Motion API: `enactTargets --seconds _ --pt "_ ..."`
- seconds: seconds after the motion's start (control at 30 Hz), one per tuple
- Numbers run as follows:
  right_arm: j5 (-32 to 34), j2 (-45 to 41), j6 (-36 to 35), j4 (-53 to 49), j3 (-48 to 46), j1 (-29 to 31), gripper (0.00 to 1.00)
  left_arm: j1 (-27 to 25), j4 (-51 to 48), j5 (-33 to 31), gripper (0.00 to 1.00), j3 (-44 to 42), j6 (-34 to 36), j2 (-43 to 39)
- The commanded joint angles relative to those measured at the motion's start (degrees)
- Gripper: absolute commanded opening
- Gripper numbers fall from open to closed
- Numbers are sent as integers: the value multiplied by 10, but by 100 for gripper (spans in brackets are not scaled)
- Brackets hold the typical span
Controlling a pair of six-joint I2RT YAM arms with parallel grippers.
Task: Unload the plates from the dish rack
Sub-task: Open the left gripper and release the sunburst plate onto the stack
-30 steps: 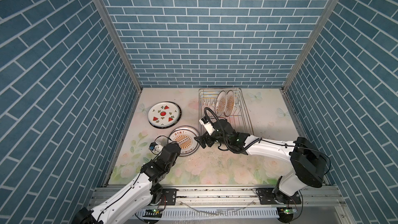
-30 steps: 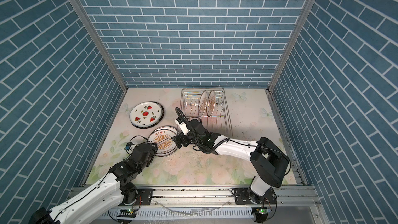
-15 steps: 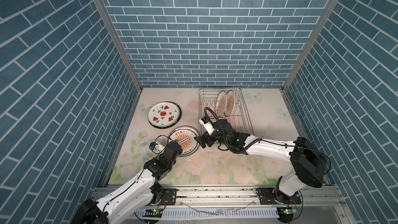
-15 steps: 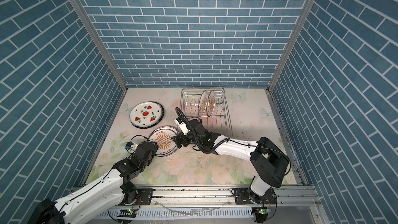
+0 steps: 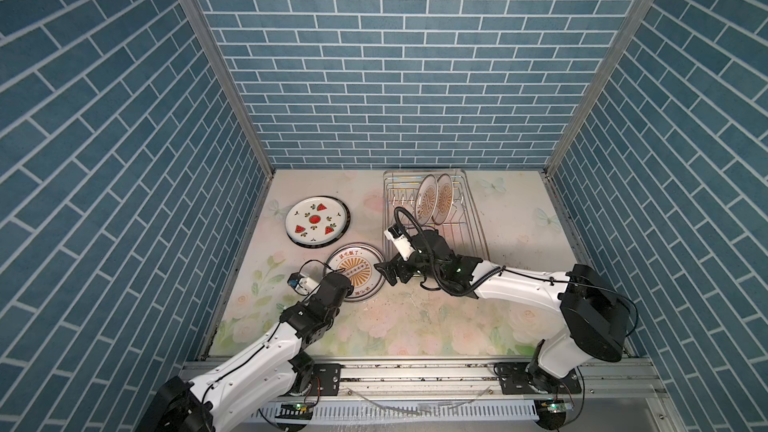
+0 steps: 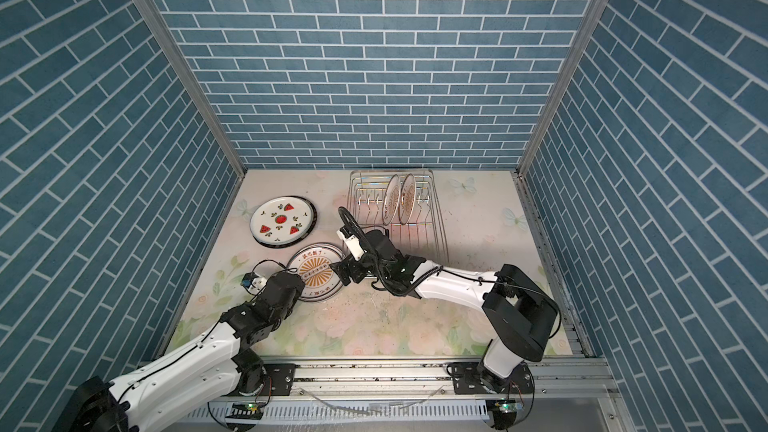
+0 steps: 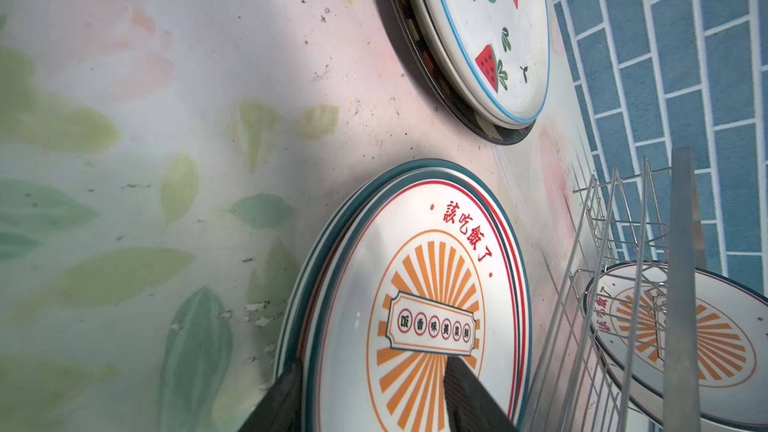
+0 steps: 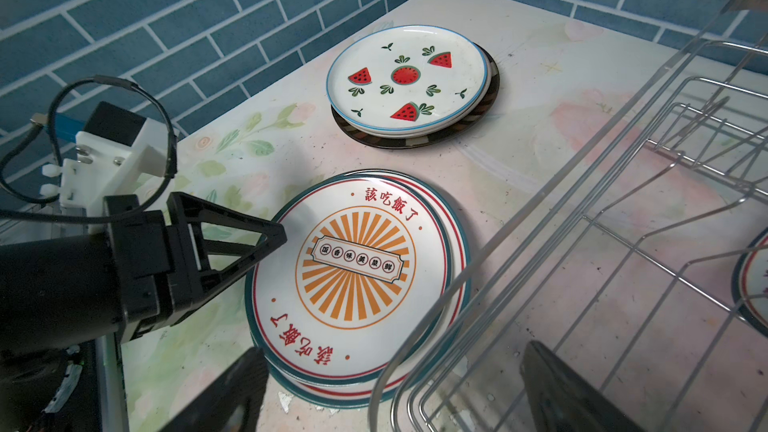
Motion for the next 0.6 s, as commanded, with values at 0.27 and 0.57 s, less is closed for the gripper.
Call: enactTargets --seconds 0.27,0.57 --pt "6 -10 -21 6 -3 4 96 3 -21 -21 55 16 10 0" --pt "4 -24 -23 19 -14 4 96 3 -22 -31 62 24 38 -10"
